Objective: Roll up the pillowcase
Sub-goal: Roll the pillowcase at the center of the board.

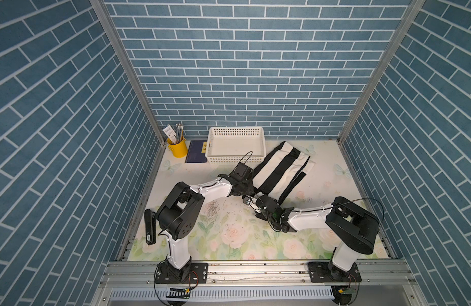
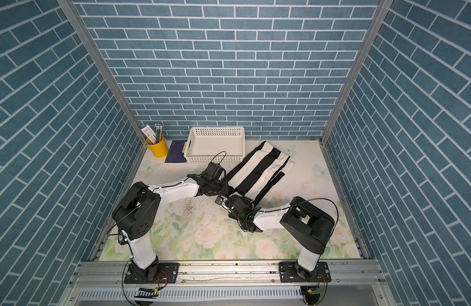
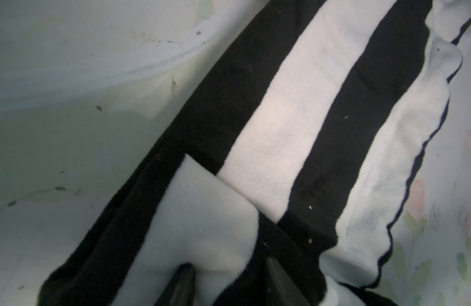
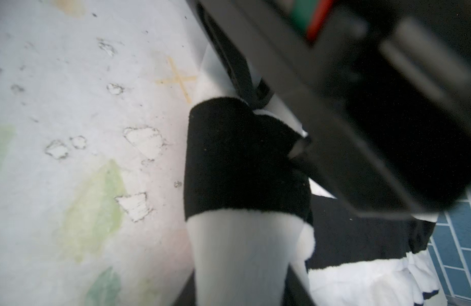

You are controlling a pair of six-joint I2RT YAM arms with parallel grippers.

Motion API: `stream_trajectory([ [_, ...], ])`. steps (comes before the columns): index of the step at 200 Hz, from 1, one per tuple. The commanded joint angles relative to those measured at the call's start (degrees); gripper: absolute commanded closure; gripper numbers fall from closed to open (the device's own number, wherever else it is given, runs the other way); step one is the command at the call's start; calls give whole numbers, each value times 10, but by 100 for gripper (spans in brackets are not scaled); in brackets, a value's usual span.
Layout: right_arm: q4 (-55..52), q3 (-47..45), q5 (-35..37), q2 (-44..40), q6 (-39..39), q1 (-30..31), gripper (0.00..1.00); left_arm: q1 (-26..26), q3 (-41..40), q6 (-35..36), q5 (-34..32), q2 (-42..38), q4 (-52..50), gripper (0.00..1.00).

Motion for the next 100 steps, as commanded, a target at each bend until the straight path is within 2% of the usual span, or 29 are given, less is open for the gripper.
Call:
stream_trajectory([
  [1,-38,10,-27,-1,40,0,91,2,18,5,-5,2,-17,53],
  [19,-61,10,-75,-13,68,-8,100,12,30,11,-13,-14,-34,50],
  [47,-90,10,-191,-42,118,-35,100,44,41,21,-23,-59,-56,47],
  [76,-112,18,-364,-53,164,-105,100,69,40,31,-33,-100,-74,46],
  [100,-133,44,-493,-22,190,-169,99,72,25,31,-27,-116,-69,46],
])
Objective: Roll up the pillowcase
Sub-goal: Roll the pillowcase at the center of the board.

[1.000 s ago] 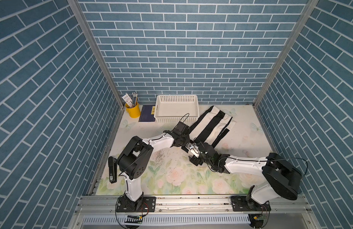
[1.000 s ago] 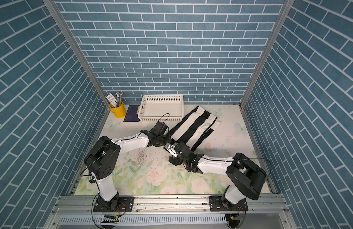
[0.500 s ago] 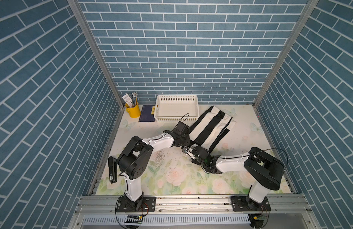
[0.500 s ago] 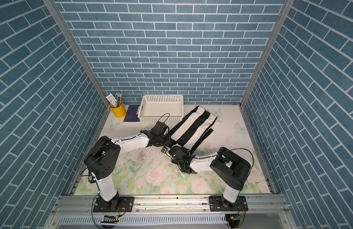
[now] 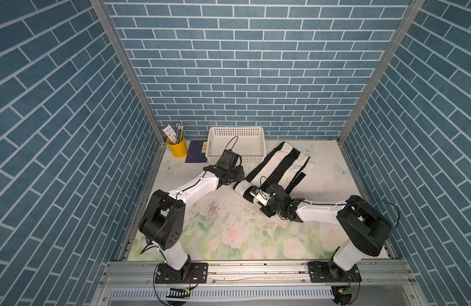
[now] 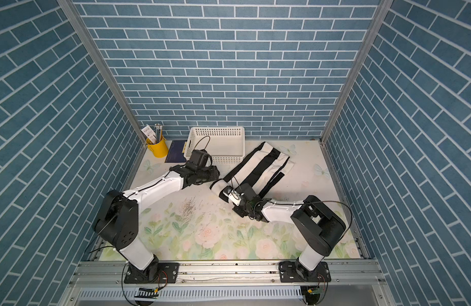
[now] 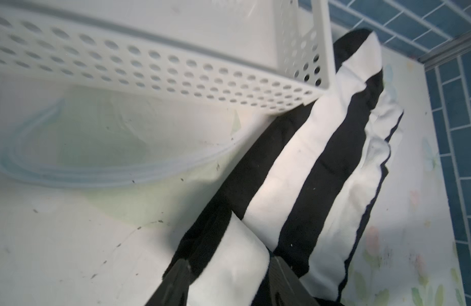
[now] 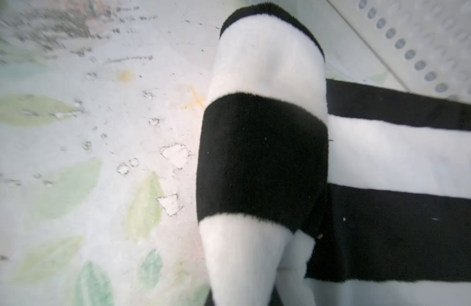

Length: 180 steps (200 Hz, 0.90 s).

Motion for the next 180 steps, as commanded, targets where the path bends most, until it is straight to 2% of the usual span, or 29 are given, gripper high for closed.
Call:
stream_trajectory([
  [1,-53,29,-201,25,68,-49,99,-2,-6,12,-1,-12,-18,46],
  [29,-58,62,-321,81,105,-103,99,-7,-25,6,23,-11,1,46],
  [68,-39,74,-417,135,169,-167,97,-26,-28,7,33,4,15,46],
  [104,-17,77,-458,160,222,-222,98,-44,-13,11,42,35,23,47],
  [140,-31,95,-457,185,245,-251,96,-61,10,11,47,71,29,47],
  [167,-48,111,-451,201,250,-258,90,-71,34,8,41,105,35,47],
  [180,-47,111,-444,195,250,-258,81,-71,46,0,35,124,37,48],
])
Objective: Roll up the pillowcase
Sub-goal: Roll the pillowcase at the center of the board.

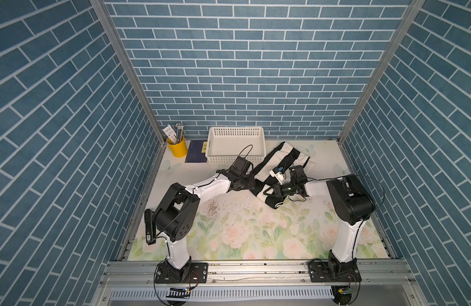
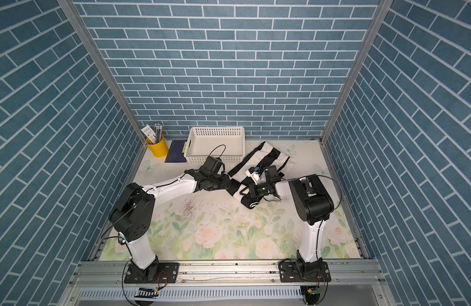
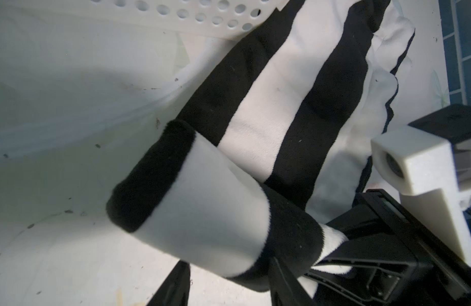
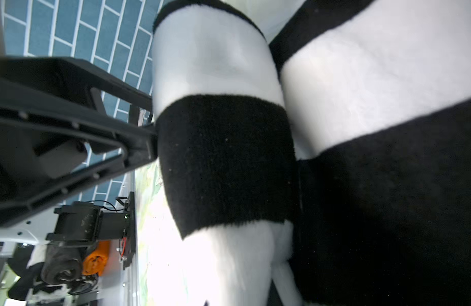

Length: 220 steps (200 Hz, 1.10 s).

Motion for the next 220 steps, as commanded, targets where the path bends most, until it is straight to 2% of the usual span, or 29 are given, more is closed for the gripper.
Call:
stream_trajectory([
  [1,-40,0,44,17,6,-7,81,-4,29,-2,-11,28,10,48],
  [25,-57,-1,104,-25,-17,-5,51,-4,55,-17,-18,70,-4,49],
  [49,-73,-7,190,-101,-53,1,34,-4,67,-26,-14,95,-4,49],
  [55,-80,-7,224,-122,-67,7,24,-4,68,-26,-14,98,-4,49],
  [64,-91,-9,282,-152,-90,22,20,-5,70,-28,-12,102,-3,49],
  [68,-93,-10,313,-165,-102,30,6,-4,71,-28,-12,104,-3,49],
  [73,-95,-13,347,-181,-117,42,1,-4,71,-28,-11,105,-4,49],
  [103,-56,-56,531,-244,-207,127,0,-4,70,-29,-8,108,-1,49],
  [130,11,-94,644,-243,-275,195,0,-4,68,-29,-6,105,0,49],
  [161,64,-110,652,-218,-327,224,0,-5,63,-28,-4,99,4,49],
  [195,85,-92,700,-162,-375,253,0,-4,58,-28,0,97,8,49],
  [220,79,-80,719,-135,-387,270,11,-4,56,-29,-3,93,8,49],
])
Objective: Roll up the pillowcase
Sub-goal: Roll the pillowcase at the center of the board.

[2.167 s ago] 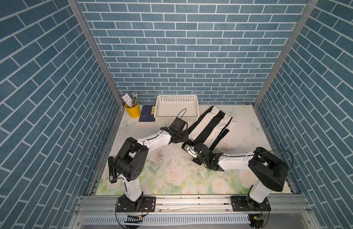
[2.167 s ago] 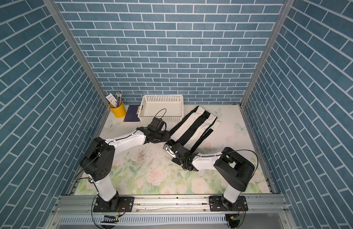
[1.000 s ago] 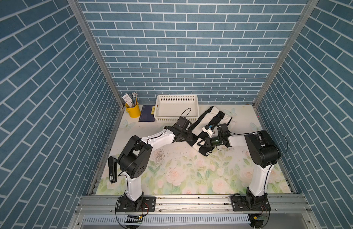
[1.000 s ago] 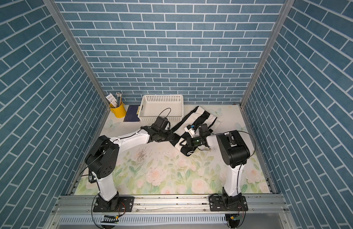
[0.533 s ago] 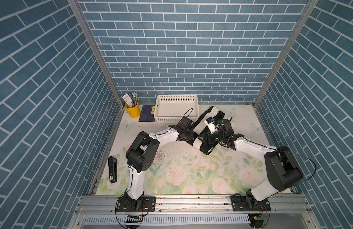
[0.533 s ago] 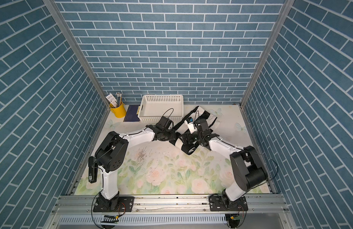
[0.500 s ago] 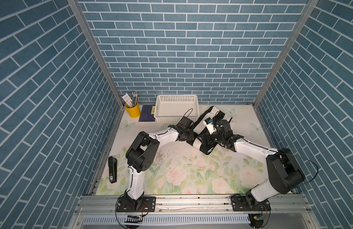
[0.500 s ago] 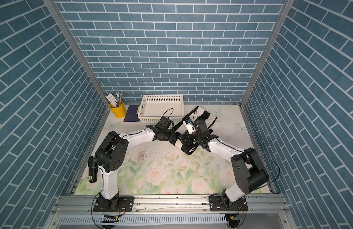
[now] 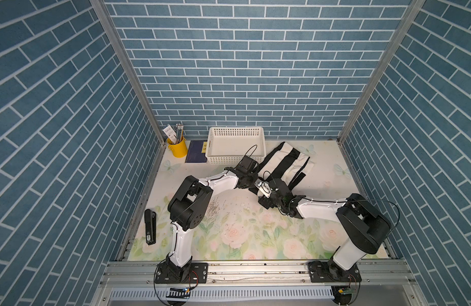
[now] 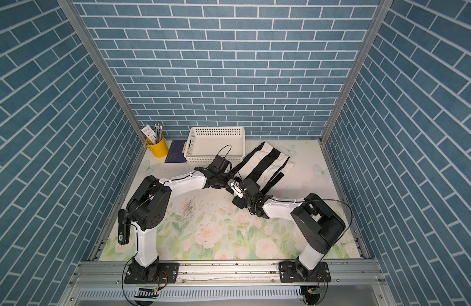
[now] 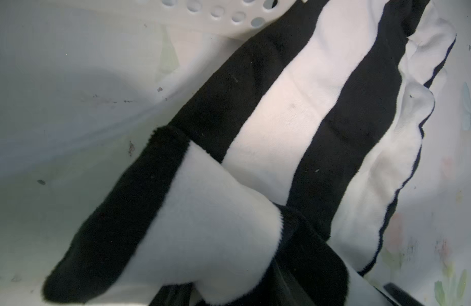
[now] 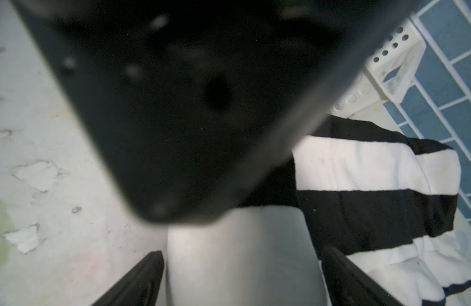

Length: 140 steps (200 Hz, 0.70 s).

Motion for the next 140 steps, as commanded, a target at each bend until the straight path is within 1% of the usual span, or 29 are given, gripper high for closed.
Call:
stream_trajectory([
  [1,13,19,43,23,-39,15,12,-1,-10,-2,3,0,-2,49],
  [18,3,14,28,22,-31,17,28,-1,-10,0,1,-4,-4,49],
  [27,-5,11,16,21,-25,17,44,0,-9,1,-1,-9,-6,49],
  [28,-7,10,16,21,-24,17,44,-1,-9,1,-2,-9,-6,49],
  [30,-8,9,13,21,-23,18,49,-1,-9,1,-2,-10,-6,49],
  [31,-9,9,12,21,-22,17,49,-1,-9,1,-2,-10,-6,49],
  [44,-22,7,-5,21,-11,16,74,3,-10,4,-5,-20,-9,49],
  [48,-28,7,-11,21,-7,16,80,3,-10,6,-6,-23,-10,49],
  [61,-49,11,-37,21,8,16,87,10,-13,12,-15,-39,-18,49],
  [69,-60,15,-57,20,21,17,94,17,-19,14,-19,-55,-22,49],
  [77,-71,17,-82,17,36,16,96,24,-29,16,-22,-74,-24,49],
  [102,-94,27,-166,8,92,17,97,57,-69,19,-34,-147,-31,48],
  [106,-95,26,-170,6,101,18,97,64,-76,19,-35,-159,-33,48],
  [110,-93,27,-194,3,110,18,97,70,-82,19,-37,-170,-34,48],
  [140,-86,23,-262,-10,165,21,97,97,-120,34,-59,-235,-57,47],
])
